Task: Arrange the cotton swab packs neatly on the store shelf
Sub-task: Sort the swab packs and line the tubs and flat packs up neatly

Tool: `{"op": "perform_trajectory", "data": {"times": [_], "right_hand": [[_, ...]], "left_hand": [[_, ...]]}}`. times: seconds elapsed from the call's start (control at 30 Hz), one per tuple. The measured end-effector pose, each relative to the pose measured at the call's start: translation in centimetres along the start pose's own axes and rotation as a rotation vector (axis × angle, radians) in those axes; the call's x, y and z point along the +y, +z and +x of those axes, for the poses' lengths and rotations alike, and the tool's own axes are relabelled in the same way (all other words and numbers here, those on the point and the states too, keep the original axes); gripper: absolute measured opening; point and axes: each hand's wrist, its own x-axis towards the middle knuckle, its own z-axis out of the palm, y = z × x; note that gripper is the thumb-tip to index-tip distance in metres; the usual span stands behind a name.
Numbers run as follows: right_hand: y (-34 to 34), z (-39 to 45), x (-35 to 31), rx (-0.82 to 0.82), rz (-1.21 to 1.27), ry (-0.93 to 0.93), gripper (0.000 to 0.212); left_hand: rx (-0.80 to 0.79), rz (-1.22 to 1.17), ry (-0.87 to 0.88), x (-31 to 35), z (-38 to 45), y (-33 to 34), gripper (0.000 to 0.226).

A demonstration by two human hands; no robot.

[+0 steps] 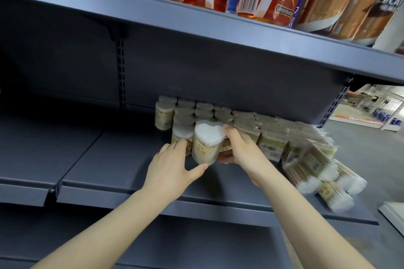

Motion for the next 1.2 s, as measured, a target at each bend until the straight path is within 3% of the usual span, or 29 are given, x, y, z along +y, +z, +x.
{"op": "perform_trajectory", "data": {"times": [0.2,0.33,0.57,1.2], "right_hand": [[0.4,0.2,-0.6,0.002,-0.048,0.022,0.032],[0.4,0.4,-1.1,0.049,-0.187,-0.112,0.032],[0.5,1.2,-1.3,0.126,-0.332,-0.246,0.022],[2.3,3.2,-1.0,0.152,-0.426,-0.140,0.031]], "left_hand": [[-0.029,-0.260,-0.050,-0.8,0.6,0.0,0.047],[-0.028,-0.235,-0.025,-1.0,0.7,-0.3,0.054],[-0.047,-0.216,-0.045,-1.4,0.6,-0.4,0.043],[-0.177,-0.319,-0.169,-2.0,0.3,-1.6,0.022]]}}
